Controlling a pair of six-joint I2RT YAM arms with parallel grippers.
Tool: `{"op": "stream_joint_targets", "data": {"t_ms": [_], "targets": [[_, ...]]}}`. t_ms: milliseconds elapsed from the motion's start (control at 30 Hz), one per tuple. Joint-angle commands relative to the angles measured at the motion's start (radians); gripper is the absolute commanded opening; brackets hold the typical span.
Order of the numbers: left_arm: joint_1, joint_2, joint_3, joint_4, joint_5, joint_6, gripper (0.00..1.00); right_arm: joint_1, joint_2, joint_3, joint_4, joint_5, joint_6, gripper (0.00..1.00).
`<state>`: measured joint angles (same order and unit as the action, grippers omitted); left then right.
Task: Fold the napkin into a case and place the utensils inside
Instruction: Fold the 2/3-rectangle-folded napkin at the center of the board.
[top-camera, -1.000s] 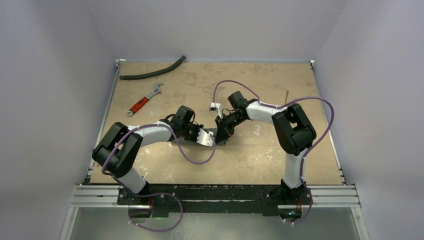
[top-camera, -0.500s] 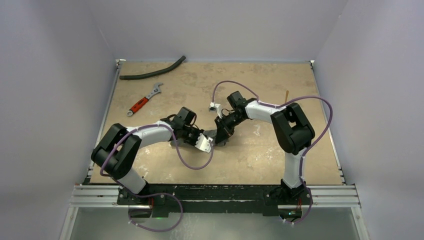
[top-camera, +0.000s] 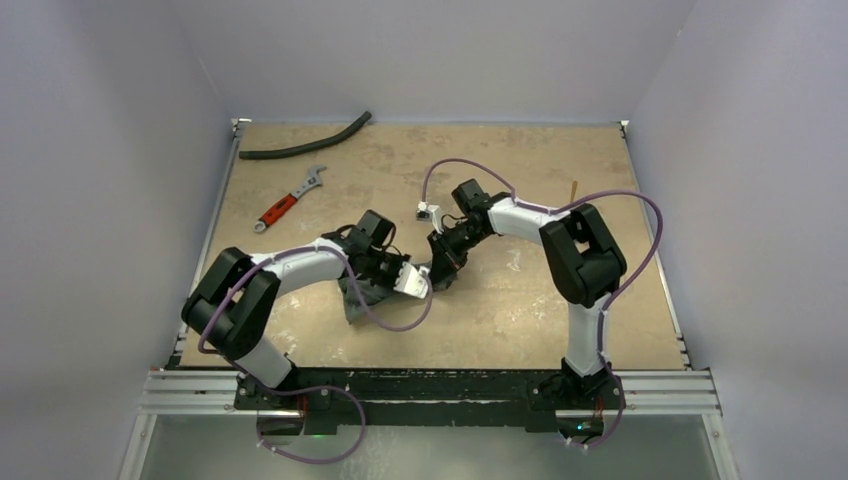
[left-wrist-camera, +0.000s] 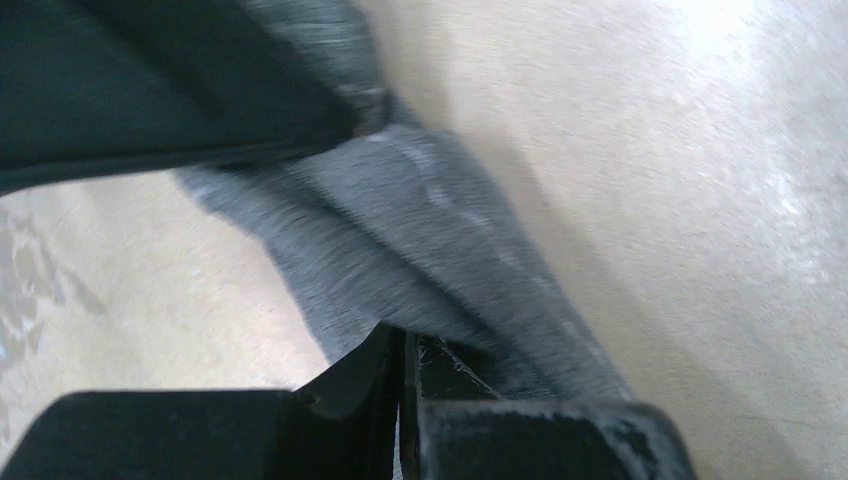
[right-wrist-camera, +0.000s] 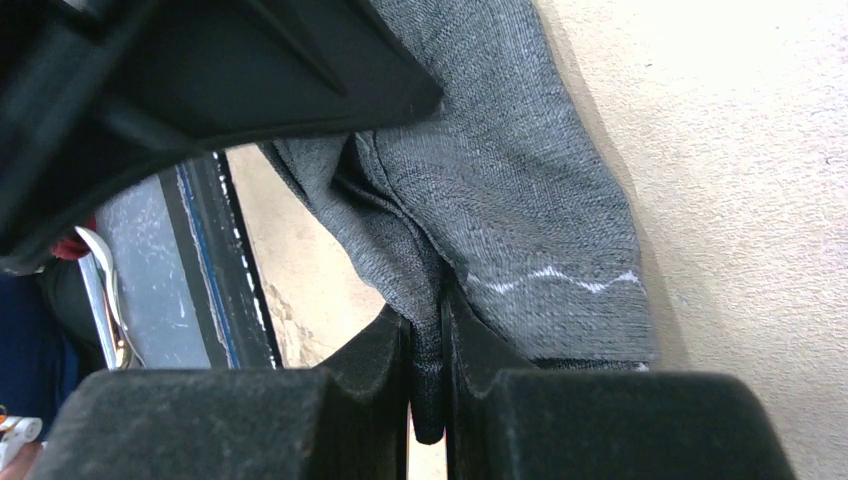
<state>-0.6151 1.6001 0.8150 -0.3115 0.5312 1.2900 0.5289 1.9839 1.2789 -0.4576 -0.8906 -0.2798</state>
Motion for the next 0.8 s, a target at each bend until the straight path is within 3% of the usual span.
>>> {"op": "stream_joint_targets", "data": {"t_ms": [0,167,467,767], "targets": [[0.052,-0.016,0.118,0.046,0.033,-0.245,0.0,-0.004,-0.005,-0.003,-0.006,0.012,0.011,0.02],[0.071,-0.009,0.164,-0.012,0.067,-0.267,0.0,-0.004,-0.008,-0.011,-0.003,0.001,0.005,0.02],[0.061,0.032,0.047,0.056,0.014,-0.103,0.0,-0.006,-0.024,-0.01,-0.004,-0.019,0.009,0.02],[0.062,0.054,0.025,0.056,-0.013,-0.072,0.0,-0.015,-0.013,0.02,-0.034,-0.021,0.004,0.02]]}}
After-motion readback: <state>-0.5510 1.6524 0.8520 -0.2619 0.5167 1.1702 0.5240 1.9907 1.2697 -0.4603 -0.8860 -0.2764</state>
